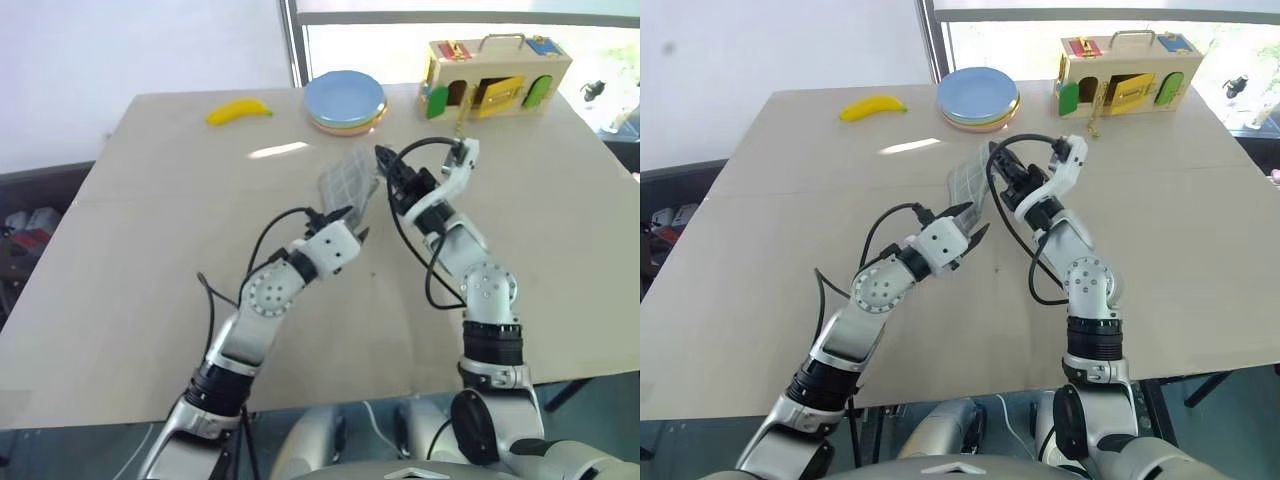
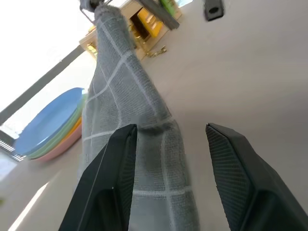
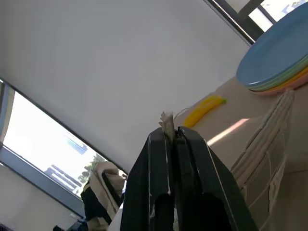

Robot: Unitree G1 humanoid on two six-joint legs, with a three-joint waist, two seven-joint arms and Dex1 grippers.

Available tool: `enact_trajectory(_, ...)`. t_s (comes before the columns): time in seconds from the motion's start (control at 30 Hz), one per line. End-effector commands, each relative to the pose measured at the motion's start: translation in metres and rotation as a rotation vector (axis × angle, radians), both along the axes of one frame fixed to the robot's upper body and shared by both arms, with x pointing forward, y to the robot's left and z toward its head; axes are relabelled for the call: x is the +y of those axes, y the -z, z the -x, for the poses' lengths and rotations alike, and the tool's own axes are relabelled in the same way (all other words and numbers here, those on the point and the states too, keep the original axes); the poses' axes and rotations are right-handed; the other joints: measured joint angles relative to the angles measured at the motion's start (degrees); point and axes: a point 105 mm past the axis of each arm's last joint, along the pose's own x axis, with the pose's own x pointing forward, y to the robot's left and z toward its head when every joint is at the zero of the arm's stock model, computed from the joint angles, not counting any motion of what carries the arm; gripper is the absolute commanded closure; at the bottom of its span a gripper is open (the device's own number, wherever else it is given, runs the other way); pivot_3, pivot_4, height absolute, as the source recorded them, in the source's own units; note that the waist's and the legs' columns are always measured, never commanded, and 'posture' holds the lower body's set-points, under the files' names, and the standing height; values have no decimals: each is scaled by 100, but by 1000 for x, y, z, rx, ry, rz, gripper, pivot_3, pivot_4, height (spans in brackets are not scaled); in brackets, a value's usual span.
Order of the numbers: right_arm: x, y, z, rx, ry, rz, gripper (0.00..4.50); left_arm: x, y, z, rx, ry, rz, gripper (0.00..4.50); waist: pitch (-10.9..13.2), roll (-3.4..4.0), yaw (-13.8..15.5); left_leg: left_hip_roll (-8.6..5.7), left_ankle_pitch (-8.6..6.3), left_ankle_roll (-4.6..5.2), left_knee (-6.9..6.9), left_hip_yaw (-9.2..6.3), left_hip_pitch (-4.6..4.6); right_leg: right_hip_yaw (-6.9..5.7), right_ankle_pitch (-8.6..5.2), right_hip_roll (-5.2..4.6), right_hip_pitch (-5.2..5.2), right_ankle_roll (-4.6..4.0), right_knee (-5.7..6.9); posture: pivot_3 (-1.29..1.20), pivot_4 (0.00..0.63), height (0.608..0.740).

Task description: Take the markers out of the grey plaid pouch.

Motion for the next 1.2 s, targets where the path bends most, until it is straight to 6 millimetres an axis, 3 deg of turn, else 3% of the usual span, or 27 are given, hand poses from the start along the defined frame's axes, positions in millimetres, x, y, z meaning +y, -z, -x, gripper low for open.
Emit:
enact_trajectory(0.03, 16, -21, 13, -82, -62, 10, 4500, 6, -26, 2, -74, -69, 84, 2180, 0, 0, 0, 0, 0, 0, 0, 0, 0, 0, 0, 0, 0, 0, 0, 0, 150, 740)
enact_trajectory(0.3, 33, -5, 22, -77, -133, 159, 4500, 13, -33, 2, -87, -135, 68, 2180, 0, 0, 0, 0, 0, 0, 1, 1, 0, -1, 0, 0, 0, 0, 1, 0, 150, 740)
enact_trajectory(0.57, 37, -1, 22, -77, -135, 185, 4500, 21, -26, 6, -5, -149, 54, 2180, 0, 0, 1, 0, 0, 0, 0, 0, 0, -1, 0, 0, 0, 0, -1, 0, 150, 740)
enact_trajectory(0.73, 36, -2, 21, -79, -125, 183, 4500, 27, -21, 5, 40, -177, 36, 4293, 0, 0, 2, 0, 0, 0, 0, -1, 0, -2, 0, 1, 0, 0, -1, 0, 150, 740)
enact_trajectory(0.77, 36, -2, 21, -79, -125, 182, 4500, 27, -21, 5, 47, -173, 41, 4461, 0, 0, 2, 0, 0, 0, 0, -1, 0, -2, 0, 1, 0, 0, -1, 0, 150, 740)
enact_trajectory(1.2, 29, 2, 15, -43, -79, 147, 4500, 23, -27, 7, 62, -121, 103, 4461, 0, 0, 3, 0, 0, 0, 0, -1, 0, -2, 0, 0, 0, 0, -1, 0, 150, 740)
